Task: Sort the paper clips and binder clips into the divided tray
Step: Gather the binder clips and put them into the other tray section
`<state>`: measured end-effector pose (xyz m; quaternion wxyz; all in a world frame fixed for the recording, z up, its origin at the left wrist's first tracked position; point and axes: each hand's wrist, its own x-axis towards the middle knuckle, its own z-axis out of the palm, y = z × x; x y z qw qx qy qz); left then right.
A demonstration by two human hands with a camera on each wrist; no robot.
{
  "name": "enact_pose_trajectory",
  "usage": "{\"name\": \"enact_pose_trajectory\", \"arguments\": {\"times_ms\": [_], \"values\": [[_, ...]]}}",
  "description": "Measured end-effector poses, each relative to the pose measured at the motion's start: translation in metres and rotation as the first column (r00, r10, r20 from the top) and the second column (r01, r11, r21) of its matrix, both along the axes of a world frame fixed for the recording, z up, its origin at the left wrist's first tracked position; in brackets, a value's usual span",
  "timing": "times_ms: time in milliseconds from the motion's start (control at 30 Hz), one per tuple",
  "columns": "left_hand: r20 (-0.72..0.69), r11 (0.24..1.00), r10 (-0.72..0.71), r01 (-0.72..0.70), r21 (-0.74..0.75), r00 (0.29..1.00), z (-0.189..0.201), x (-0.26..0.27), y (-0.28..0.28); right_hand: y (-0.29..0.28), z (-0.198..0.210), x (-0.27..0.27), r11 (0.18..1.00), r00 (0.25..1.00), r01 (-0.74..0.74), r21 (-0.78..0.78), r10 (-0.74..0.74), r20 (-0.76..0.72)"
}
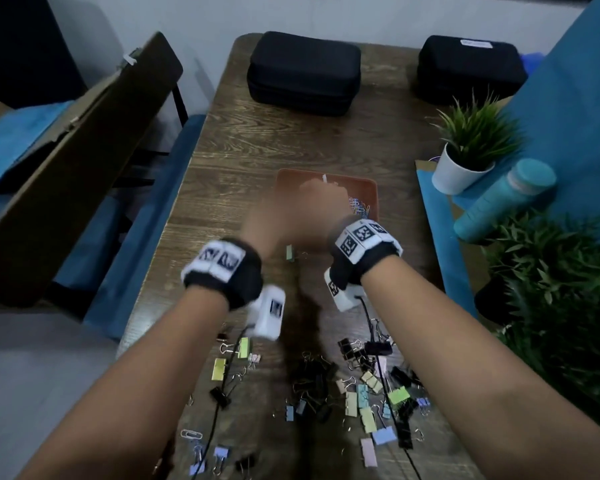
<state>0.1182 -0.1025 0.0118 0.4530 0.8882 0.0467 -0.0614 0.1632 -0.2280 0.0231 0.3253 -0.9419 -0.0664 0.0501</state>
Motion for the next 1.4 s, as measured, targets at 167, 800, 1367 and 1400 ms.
{"name": "enact_pose_trajectory", "arguments": {"times_ms": [167, 800, 1367, 1400], "values": [[0.111, 0.987, -0.020, 0.002, 0.162, 0.994, 0.019, 0.075, -0.034, -0.039, 0.006, -0.013, 0.998, 0.999, 0.016, -0.059, -0.018, -0.047], [-0.625, 0.341, -0.513, 0.808, 0.481, 0.588, -0.086, -0.173, -0.068, -0.096, -0.091, -0.176, 0.926, 0.826, -0.151, -0.345, -0.074, -0.559], [-0.475, 0.428, -0.512, 0.692, 0.581, 0.716, -0.106, -0.151, -0.037, -0.111, -0.062, -0.165, 0.995, 0.920, 0.029, -0.099, -0.065, -0.387], [-0.478, 0.445, -0.507, 0.693, 0.568, 0.717, -0.105, -0.149, -0.038, -0.111, -0.056, -0.162, 0.996, 0.926, 0.042, -0.074, -0.067, -0.370]]}}
